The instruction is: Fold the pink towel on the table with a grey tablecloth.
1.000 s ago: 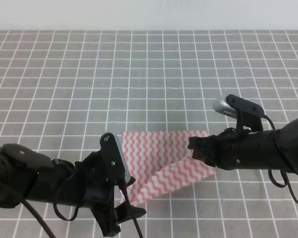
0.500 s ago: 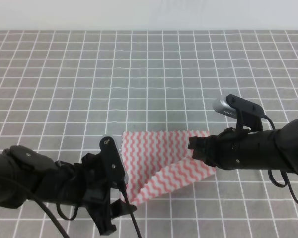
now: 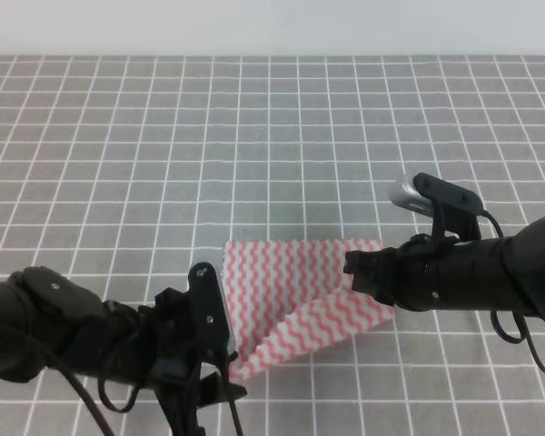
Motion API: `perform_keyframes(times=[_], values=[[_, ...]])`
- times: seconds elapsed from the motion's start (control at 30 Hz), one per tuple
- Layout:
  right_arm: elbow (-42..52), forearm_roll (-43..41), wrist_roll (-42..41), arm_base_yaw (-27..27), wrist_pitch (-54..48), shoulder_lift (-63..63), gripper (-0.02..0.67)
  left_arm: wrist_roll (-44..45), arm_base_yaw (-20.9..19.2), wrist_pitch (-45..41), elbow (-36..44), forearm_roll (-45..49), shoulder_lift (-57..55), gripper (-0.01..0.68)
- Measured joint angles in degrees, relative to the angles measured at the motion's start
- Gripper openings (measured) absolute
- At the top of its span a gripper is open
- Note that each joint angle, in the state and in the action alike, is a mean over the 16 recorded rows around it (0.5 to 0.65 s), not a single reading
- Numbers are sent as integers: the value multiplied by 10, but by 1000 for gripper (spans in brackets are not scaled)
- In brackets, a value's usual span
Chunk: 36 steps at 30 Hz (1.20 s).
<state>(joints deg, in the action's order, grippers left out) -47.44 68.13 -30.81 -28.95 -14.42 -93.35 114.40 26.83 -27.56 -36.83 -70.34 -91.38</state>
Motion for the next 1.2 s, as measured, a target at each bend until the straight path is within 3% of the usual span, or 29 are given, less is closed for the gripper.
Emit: perform_keyframes(times=[0.4, 0.93, 1.2], values=[[0, 0, -3, 0, 0, 0, -15, -5, 0, 14, 0, 14, -16, 291], [0, 1, -4, 0, 4, 2, -15, -4, 0, 42, 0, -21, -27, 39], [0, 3, -4, 0, 18, 1, -15, -3, 0, 64, -1, -84, -16, 0]])
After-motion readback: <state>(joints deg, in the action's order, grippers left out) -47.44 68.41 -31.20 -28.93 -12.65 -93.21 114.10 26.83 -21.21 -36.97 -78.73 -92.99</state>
